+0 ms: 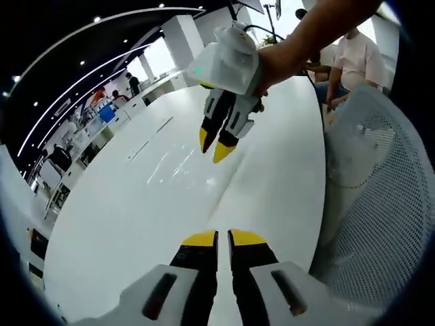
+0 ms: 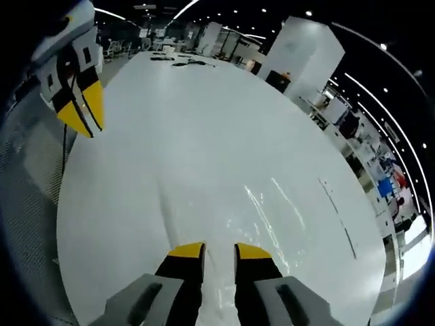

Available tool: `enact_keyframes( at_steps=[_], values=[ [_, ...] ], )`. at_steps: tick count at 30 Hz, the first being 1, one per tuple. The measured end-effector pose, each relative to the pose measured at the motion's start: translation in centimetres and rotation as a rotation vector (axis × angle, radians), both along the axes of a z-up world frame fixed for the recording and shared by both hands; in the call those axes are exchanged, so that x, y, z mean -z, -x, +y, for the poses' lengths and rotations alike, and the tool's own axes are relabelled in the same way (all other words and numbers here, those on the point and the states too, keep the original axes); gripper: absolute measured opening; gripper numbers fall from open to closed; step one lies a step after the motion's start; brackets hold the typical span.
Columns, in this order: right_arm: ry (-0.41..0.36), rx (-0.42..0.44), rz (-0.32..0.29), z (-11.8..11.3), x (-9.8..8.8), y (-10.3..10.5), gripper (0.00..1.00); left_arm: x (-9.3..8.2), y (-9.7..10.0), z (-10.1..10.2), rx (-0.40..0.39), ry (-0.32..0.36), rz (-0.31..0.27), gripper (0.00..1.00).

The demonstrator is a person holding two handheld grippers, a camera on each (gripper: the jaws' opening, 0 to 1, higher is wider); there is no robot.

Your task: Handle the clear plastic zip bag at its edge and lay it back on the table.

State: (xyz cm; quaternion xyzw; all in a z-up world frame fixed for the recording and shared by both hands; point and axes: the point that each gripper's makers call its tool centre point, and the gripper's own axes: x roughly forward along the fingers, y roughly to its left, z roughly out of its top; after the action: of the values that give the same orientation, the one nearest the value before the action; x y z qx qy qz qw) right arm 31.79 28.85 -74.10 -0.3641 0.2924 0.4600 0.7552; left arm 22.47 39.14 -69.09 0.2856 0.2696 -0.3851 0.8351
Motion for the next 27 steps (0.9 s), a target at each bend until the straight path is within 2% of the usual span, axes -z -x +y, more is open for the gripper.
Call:
enact_keyframes(
  at_steps=[4, 13, 20, 23, 25, 27],
  values=[
    [-0.025, 0.010, 0.042, 0.0, 0.2, 0.5, 0.24, 0.0, 0.0, -0.2, 0.007, 0.000, 0.000, 0.03],
    [-0.048, 0.015, 0.059, 0.0, 0.5, 0.5, 0.32, 0.5, 0.1, -0.1, 0.003, 0.008, 0.014, 0.04],
    [-0.107, 0.073, 0.083, -0.1, 0.1, 0.4, 0.47, 0.4, 0.2, 0.1, -0.012, 0.016, 0.024, 0.05],
    [-0.136, 0.110, 0.093, -0.1, -0.3, 0.7, 0.50, 0.3, -0.2, 0.4, -0.050, 0.030, 0.016, 0.12],
    [-0.173, 0.127, 0.085, 0.2, -1.1, 0.9, 0.51, 0.4, -0.2, 0.4, -0.077, 0.049, 0.042, 0.16],
    [-0.180, 0.138, 0.085, 0.0, -0.9, 1.0, 0.54, 0.6, -0.3, 0.5, -0.095, 0.062, 0.055, 0.20]
  ],
)
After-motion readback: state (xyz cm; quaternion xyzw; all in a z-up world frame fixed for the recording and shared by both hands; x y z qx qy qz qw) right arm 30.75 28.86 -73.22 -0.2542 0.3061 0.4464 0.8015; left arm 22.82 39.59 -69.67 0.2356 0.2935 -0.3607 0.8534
